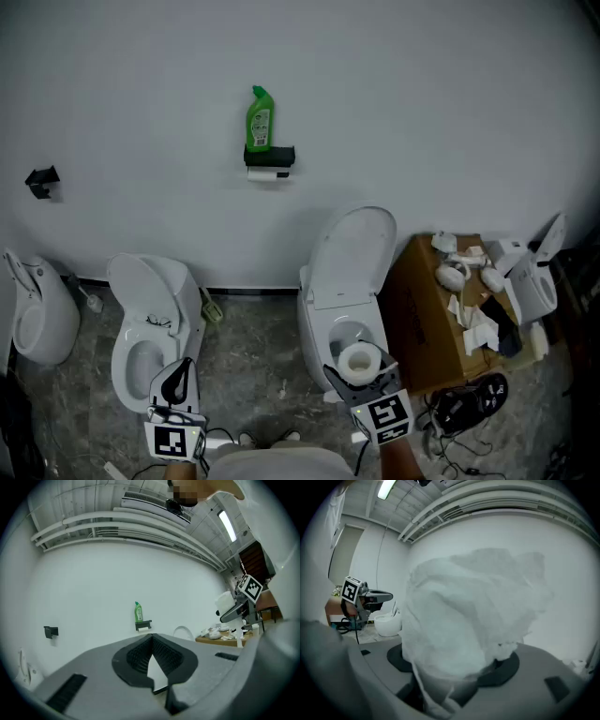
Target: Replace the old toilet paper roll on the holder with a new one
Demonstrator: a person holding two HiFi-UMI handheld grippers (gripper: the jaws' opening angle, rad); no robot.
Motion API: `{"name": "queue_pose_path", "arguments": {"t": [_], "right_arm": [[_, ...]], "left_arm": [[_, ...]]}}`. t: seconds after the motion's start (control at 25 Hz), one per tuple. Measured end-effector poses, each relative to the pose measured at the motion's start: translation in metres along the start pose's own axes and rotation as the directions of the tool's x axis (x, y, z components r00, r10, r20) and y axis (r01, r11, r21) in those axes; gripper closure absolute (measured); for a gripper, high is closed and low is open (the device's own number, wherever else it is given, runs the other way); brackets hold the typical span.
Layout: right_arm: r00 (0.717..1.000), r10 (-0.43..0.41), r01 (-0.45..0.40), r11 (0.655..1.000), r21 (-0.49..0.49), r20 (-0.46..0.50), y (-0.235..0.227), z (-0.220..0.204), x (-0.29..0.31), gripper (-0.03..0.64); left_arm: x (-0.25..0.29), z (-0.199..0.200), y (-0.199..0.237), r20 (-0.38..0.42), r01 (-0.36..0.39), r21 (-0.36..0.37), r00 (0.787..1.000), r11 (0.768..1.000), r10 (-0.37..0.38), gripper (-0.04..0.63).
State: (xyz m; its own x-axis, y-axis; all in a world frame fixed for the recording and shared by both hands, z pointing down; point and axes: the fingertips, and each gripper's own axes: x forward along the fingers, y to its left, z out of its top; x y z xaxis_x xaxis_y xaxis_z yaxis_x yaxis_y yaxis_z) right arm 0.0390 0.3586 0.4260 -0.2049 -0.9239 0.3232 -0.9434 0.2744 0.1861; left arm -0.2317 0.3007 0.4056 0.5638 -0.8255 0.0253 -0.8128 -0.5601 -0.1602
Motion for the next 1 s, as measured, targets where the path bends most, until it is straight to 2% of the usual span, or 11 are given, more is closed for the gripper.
{"name": "queue_pose_path", "arguments": {"t": [0.2,0.48,0.64,0.76,1.0], "right_arm": [[1.000,-0.003,0.003,1.000,-0.007,-0.006,0.000,-0.005,0.000,0.282],[1.000,0.011,-0.011,1.000,0.006,-0.005,-0.003,-0.007,0.001,0.282],[0.999,0.020,-0.022,0.998,0.055,0.044,-0.013,0.001,0.001,0.282],[0.997,0.025,-0.030,0.998,0.063,0.072,-0.023,0.000,-0.002,0.281],[0.997,0.033,-0.036,0.998,0.052,0.069,-0.036,-0.017,0.002,0.281]], "left_arm": [[0.001,-0.007,-0.004,0.008,0.025,-0.005,1.000,1.000,-0.025,0.591],[0.004,-0.009,-0.008,-0.006,0.017,-0.016,1.000,1.000,-0.017,0.591],[0.014,0.002,-0.015,0.022,0.017,-0.026,1.000,1.000,-0.016,0.591],[0.016,0.000,-0.024,0.010,0.013,-0.010,1.000,1.000,-0.013,0.591],[0.017,-0.007,-0.031,-0.011,-0.021,0.011,1.000,1.000,0.021,0.591]]}}
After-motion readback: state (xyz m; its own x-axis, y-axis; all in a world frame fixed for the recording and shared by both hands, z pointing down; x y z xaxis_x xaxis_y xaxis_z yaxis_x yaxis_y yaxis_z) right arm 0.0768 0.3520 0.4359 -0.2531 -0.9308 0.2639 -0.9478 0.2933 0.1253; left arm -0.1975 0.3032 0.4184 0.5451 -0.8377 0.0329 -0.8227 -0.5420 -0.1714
